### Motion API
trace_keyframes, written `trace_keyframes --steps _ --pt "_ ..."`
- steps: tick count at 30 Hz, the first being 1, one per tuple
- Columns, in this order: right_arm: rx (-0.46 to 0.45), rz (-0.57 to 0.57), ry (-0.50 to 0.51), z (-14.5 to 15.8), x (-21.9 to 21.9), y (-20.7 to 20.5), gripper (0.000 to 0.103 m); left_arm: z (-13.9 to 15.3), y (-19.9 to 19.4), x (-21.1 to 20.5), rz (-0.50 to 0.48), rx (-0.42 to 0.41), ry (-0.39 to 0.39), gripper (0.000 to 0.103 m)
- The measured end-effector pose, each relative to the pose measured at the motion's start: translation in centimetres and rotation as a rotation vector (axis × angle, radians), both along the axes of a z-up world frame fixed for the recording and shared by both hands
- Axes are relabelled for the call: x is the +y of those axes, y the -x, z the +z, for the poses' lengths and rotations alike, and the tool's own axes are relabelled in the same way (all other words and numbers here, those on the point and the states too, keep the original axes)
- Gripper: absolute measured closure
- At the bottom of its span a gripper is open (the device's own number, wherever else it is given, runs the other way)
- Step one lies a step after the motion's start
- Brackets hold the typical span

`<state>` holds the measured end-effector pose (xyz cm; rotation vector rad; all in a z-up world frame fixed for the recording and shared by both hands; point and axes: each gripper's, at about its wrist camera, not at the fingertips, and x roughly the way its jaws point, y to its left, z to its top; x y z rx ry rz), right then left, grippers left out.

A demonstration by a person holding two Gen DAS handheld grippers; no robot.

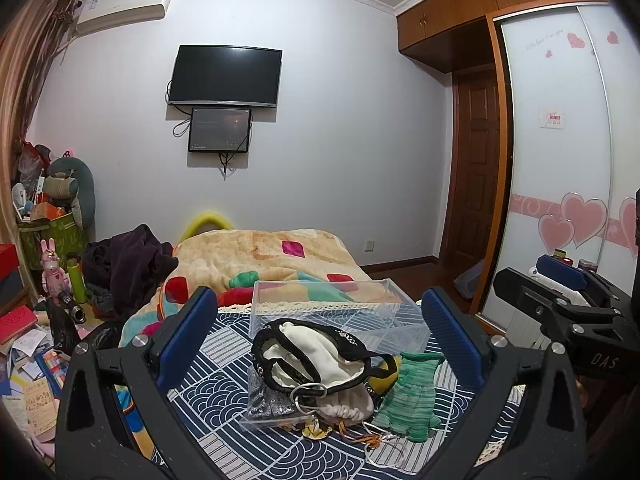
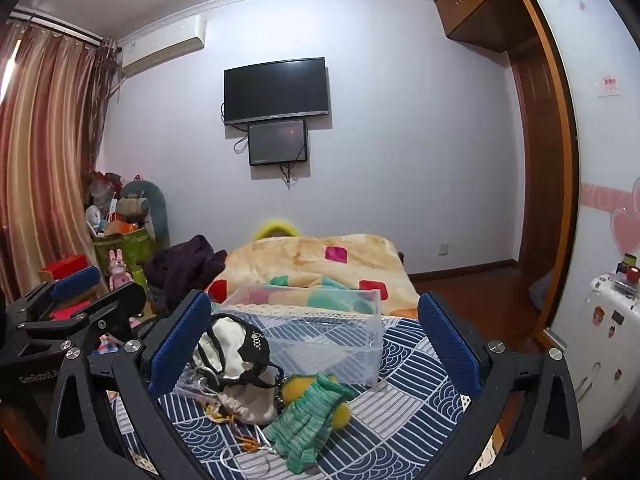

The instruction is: Organize soft objects

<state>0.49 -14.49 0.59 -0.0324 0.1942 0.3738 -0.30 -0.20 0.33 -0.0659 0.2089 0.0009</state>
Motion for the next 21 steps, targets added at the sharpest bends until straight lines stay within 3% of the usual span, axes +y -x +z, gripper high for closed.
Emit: trace_keyframes --steps 21 --pt "-0.006 0.003 -0.006 0.09 -0.17 0.2 0.0 0.37 0.38 -0.13 -0.005 -0.011 -0.001 0.0"
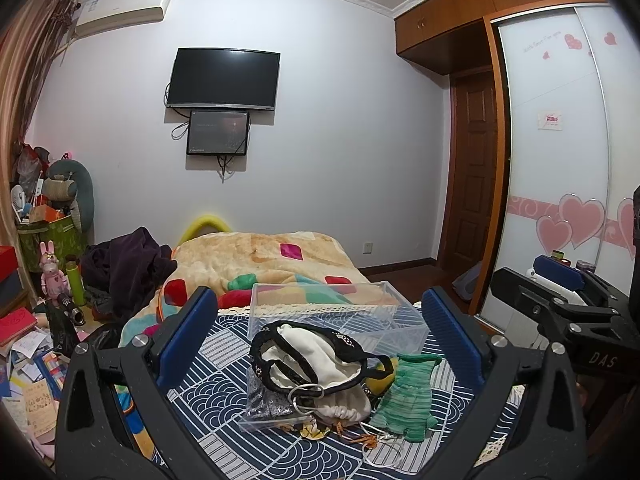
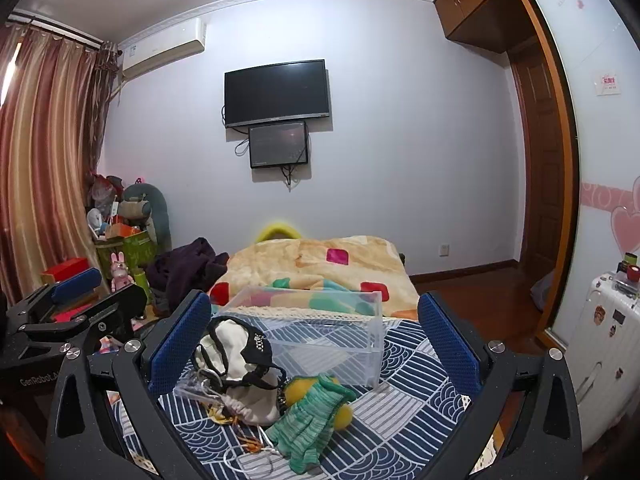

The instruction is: Organize soft objects

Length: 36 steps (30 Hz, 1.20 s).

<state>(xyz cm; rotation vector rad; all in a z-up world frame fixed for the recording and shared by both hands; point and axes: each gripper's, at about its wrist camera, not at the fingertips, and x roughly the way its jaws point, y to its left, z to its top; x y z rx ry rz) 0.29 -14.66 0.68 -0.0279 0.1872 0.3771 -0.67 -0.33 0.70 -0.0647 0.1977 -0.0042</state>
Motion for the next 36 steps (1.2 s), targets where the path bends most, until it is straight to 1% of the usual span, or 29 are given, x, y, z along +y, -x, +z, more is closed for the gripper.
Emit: trace_keyframes --steps 18,27,31,36 --pt "-0.003 0.004 0.0 0.1 0.2 0.3 0.0 0.1 0.3 0.1 -0.006 -0.003 0.009 0.0" --pt "0.003 0.007 0.001 0.1 0.3 0.3 0.0 -0.4 -0.1 0.5 -0.005 0.016 0.021 0.0" --pt "0.027 0.01 0.0 -0.4 0.1 -0.3 0.0 -1.0 -0.9 0.7 -0.012 0.042 0.027 0.0" --pt "0.103 0.027 0.013 -1.7 -0.1 -1.9 0.0 -2.7 -2.7 1.0 -0.01 0.109 0.036 0.0"
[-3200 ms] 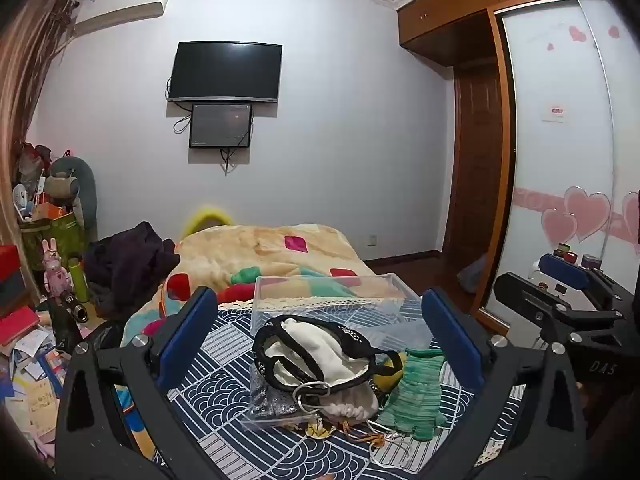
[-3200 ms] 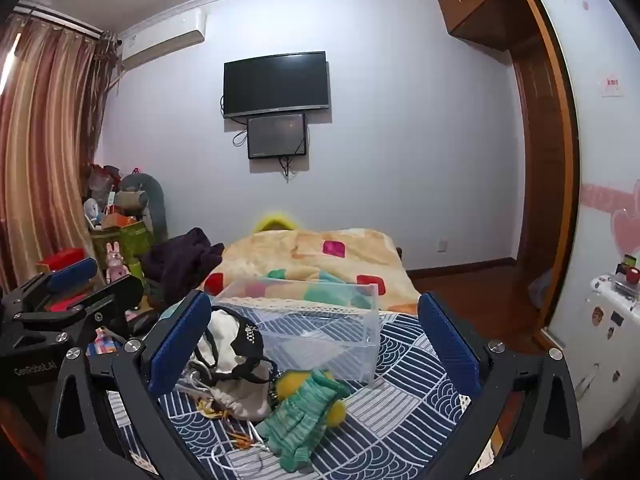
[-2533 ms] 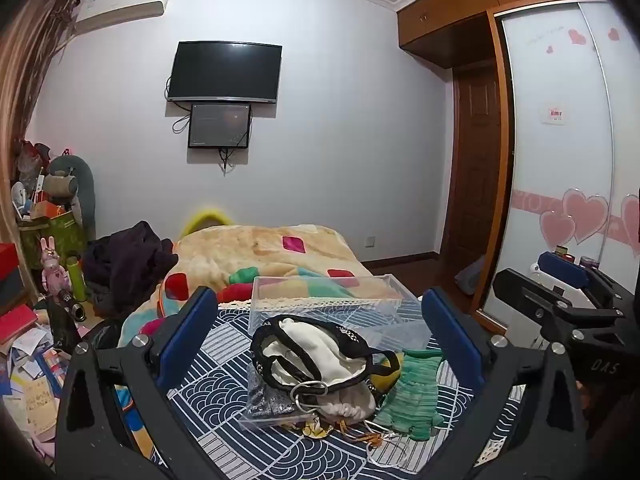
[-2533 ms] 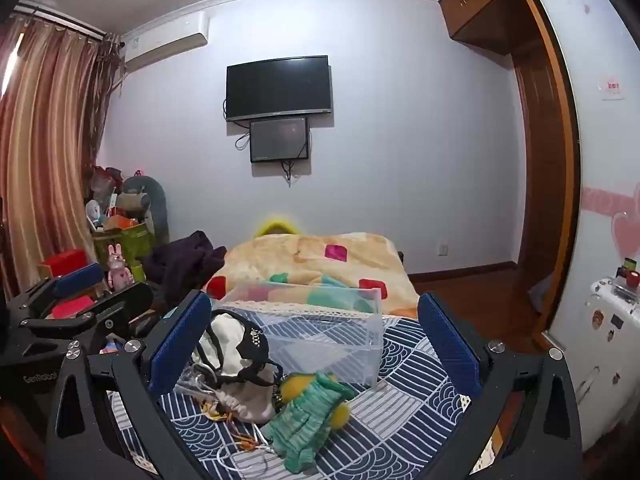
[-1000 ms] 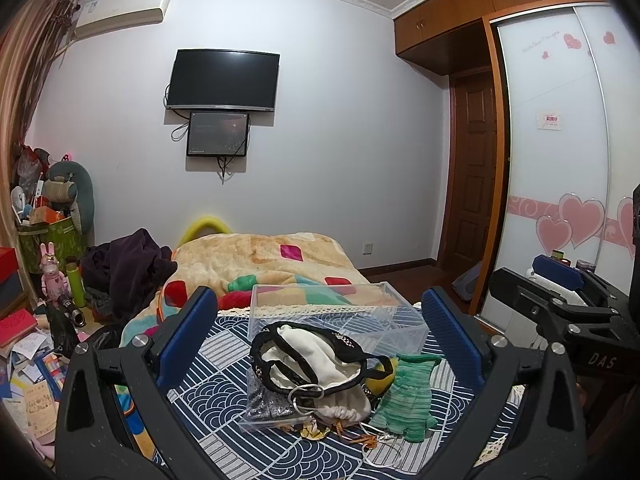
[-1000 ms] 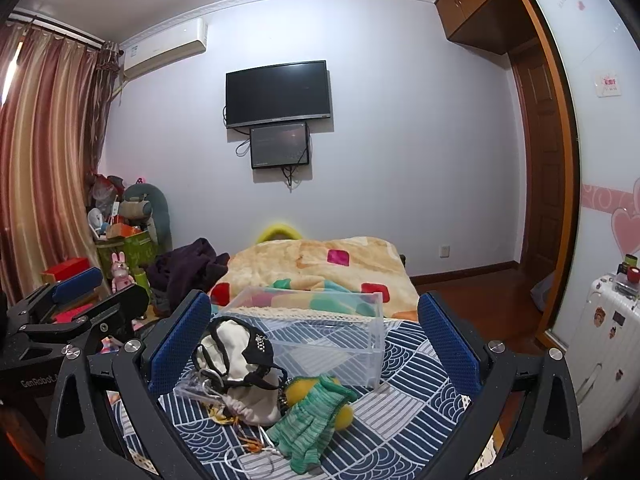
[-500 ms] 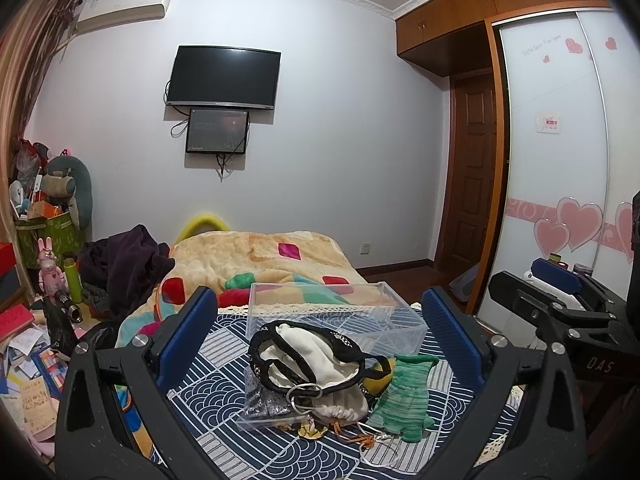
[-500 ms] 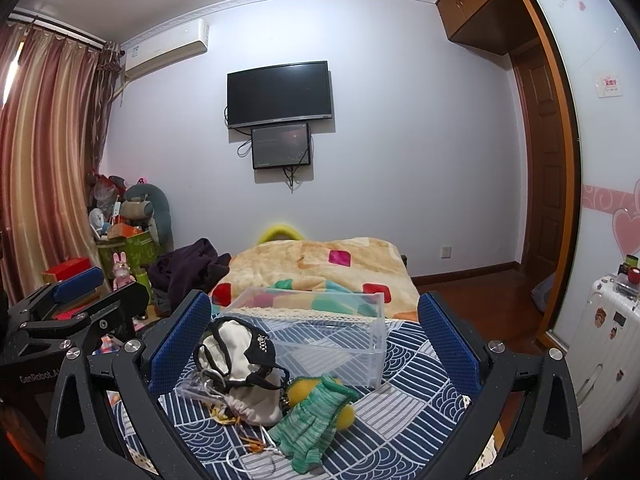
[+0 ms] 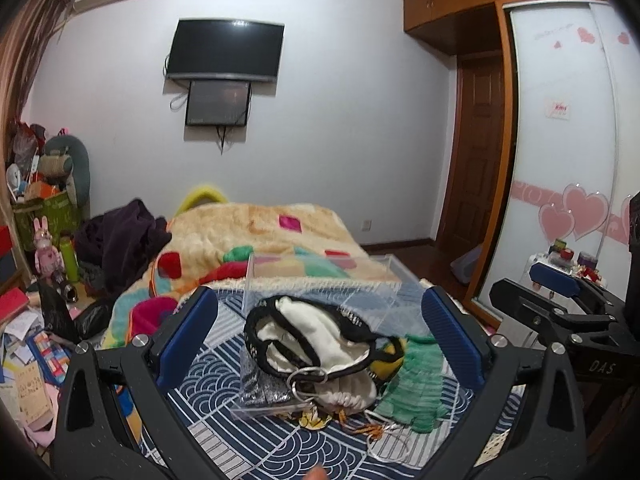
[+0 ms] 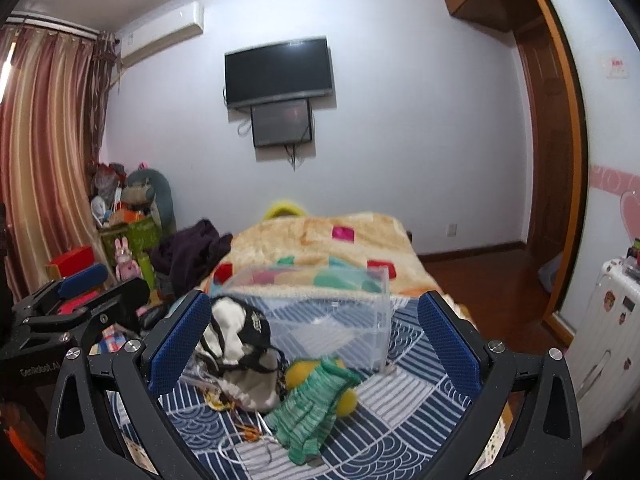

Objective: Organize soft objects
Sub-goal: 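Grasp the black-strapped white bag with the left tool while the right grasps the green sock, then drop the black-strapped bag into the box with the left tool while the right drops the sock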

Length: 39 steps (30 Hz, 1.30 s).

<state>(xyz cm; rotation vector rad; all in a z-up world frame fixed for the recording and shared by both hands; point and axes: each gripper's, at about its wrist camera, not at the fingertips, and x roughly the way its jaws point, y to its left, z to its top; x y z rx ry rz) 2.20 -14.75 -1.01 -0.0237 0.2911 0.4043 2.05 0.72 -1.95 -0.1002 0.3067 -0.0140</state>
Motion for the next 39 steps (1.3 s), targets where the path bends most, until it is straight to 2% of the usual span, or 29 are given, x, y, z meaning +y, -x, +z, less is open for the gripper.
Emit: trace_keyframes --steps 4,10,11,12,14,16,19,21,26,30,31,32,34,39 --pt "0.084 0.018 0.018 -1.7 -0.1 -1.7 0.0 -1.9 -1.8 0.5 0.003 0.076 0.006 0.0" --pt "0.172 0.045 0.035 -3.9 -0.3 -3.1 0.0 -4.3 -3.9 1.8 0.038 0.137 0.027 0.001" --pt "0.188 0.046 0.036 -4.3 -0.4 -3.4 0.0 -4.5 -4.2 1.9 0.041 0.144 0.03 0.003" --pt "0.2 0.042 0.037 -4.5 -0.4 -3.7 0.001 -4.9 -4.6 2.3 0.044 0.154 0.032 0.011" --pt "0.234 0.035 0.037 -5.2 -0.6 -4.3 0.008 -5.3 -5.3 2.8 0.052 0.178 0.031 0.019" --pt "0.258 0.035 0.034 -5.6 -0.7 -4.6 0.015 -5.9 -6.2 3.6 0.047 0.201 0.059 0.024" --pt "0.292 0.038 0.031 -6.2 -0.9 -4.9 0.021 -6.8 -7.2 4.3 0.041 0.226 0.09 0.03" --pt "0.31 0.045 0.033 -6.4 -0.8 -5.1 0.022 -7.4 -8.0 4.6 0.078 0.239 0.082 0.035" --pt "0.343 0.06 0.045 -7.2 -0.3 -5.6 0.038 -8.3 -9.2 5.1 0.068 0.268 0.118 0.048" --pt "0.379 0.077 0.044 -7.8 -0.1 -6.1 0.062 -8.6 -9.7 4.7 0.039 0.281 0.127 0.069" --pt "0.384 0.079 0.043 -7.9 -0.1 -6.1 0.064 -8.7 -9.6 4.6 0.051 0.276 0.118 0.073" --pt "0.382 0.079 0.045 -7.9 -0.1 -6.0 0.064 -8.6 -9.3 4.6 0.062 0.265 0.105 0.075" --pt "0.367 0.073 0.054 -7.8 -0.1 -5.9 0.073 -8.5 -8.9 4.6 0.069 0.251 0.093 0.08" --pt "0.344 0.079 0.046 -7.5 -0.2 -5.7 0.089 -7.7 -7.7 4.3 0.074 0.214 0.073 0.084"
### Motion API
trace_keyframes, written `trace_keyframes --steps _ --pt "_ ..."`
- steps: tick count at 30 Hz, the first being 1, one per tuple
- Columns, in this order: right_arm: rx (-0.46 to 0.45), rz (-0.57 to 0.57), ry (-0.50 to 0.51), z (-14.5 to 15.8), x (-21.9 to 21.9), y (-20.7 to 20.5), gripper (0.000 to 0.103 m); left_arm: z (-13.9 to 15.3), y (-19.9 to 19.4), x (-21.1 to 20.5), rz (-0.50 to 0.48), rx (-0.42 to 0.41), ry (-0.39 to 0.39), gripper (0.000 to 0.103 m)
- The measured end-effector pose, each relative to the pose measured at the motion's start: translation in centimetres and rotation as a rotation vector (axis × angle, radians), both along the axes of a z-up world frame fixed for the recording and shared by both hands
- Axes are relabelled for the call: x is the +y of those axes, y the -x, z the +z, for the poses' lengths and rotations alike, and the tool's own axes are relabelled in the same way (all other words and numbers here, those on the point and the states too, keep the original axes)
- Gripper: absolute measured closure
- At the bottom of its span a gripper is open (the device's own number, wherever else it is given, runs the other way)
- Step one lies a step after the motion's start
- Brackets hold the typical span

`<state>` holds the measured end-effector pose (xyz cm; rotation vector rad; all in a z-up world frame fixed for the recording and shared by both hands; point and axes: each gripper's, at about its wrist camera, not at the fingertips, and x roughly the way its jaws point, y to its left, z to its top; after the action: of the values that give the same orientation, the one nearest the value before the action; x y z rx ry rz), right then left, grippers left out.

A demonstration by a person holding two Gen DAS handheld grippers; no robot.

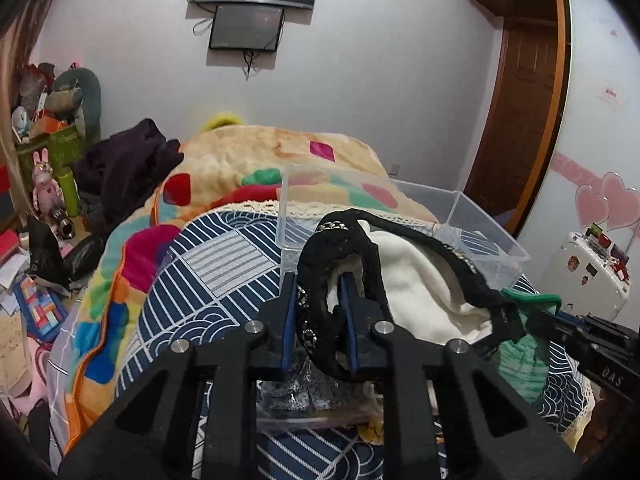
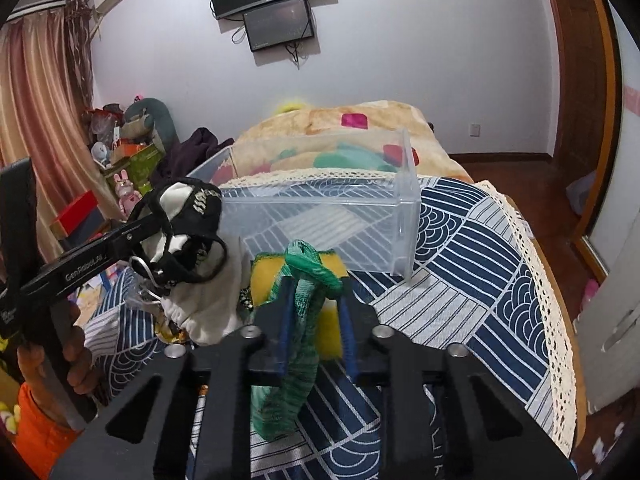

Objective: Organize soft objects
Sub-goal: 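Drop the black-strapped bag into the box with the left tool while the right drops the sock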

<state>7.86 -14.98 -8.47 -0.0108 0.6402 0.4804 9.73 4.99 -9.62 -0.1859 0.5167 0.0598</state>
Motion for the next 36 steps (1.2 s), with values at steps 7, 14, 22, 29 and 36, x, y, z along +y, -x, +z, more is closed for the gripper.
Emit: trace_keyframes --steps 7,14,22,29,36 --pt "-0.068 -0.011 -0.025 1.7 -0.6 0.9 0.092 2.2 1.9 -0.7 -0.009 -0.064 -0.009 0.085" --pt "-0.119 -0.004 -0.086 4.5 -1.2 1.3 0.092 5.0 2.6 -1.2 -0.027 -0.13 -0.043 0.085" --pt "-0.217 -0.017 -0.082 7.5 -0.7 0.7 0.092 8.5 1.5 -0.9 -0.054 -0.214 -0.053 0.086" --pt "-0.283 -0.037 -0.053 9.3 1.0 -1.9 0.092 9.8 -2.3 -0.9 -0.07 -0.189 -0.068 0.086" --pt "-0.275 -0.078 -0.047 8.9 1.9 -4.9 0.092 9.8 -6.7 -1.0 -0.006 -0.165 -0.1 0.086"
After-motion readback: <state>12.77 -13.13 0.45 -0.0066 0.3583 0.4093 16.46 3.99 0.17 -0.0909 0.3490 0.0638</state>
